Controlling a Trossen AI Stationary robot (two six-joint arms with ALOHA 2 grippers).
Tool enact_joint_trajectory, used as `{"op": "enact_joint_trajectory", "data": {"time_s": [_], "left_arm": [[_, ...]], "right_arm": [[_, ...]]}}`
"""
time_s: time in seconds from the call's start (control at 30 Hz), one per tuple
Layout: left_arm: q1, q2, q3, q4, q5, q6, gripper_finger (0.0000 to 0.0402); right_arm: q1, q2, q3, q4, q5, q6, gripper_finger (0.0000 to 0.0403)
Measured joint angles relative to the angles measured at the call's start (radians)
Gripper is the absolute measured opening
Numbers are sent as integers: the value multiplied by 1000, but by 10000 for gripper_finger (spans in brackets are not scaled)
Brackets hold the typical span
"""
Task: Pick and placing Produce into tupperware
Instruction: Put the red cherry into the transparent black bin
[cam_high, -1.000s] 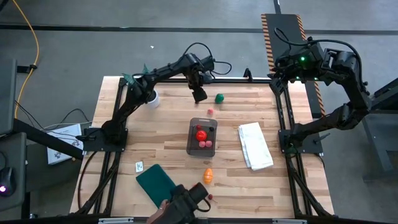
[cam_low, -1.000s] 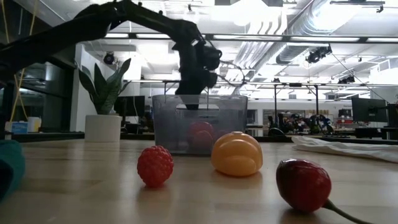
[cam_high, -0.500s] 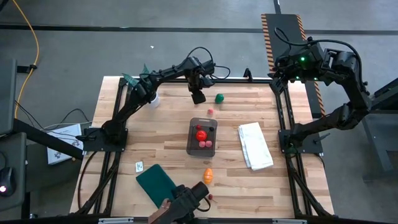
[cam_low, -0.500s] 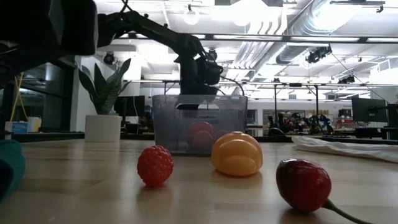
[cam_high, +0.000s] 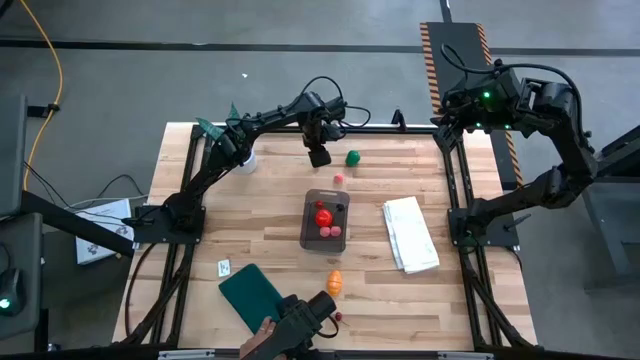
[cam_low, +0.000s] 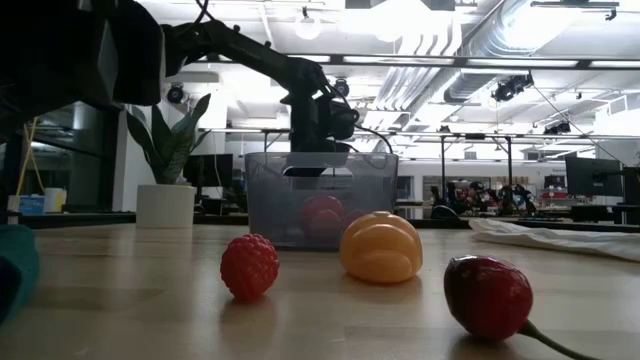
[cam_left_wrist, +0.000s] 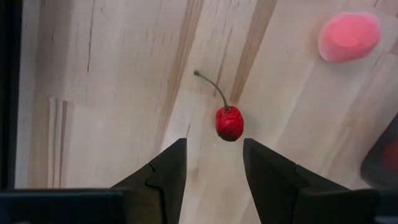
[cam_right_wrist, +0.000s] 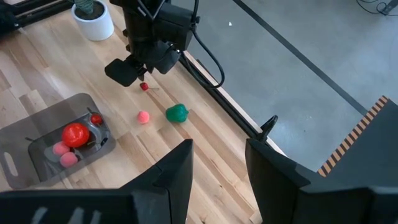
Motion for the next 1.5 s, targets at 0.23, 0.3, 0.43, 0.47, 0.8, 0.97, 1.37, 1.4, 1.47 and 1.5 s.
{"op": "enact_joint_trajectory", "data": {"time_s": [0.23,0.3,0.43,0.47,0.8,0.97,1.37,1.4,1.47,1.5], "left_arm": [[-2,30,0,-1,1,-2,145],[-2,32,0,-3,1,-4,145],[-7,32,0,17,11,-2,145],[-7,32,0,16,16,0,145],[-14,53,0,10,55,10,145],[-15,56,0,20,41,10,145],[-19,71,1,20,26,6,145],[-20,74,1,19,23,4,145],[-20,77,-1,9,20,4,145],[-21,77,-1,15,19,3,145]], "right_arm": [[0,0,0,0,0,-7,140],[0,0,0,0,0,-7,140],[0,0,0,0,0,-7,140],[0,0,0,0,0,-7,140],[0,0,0,0,0,-5,140],[0,0,0,0,0,0,140],[0,0,0,0,0,0,140],[0,0,0,0,0,0,140],[0,0,0,0,0,0,140],[0,0,0,0,0,0,140]]}}
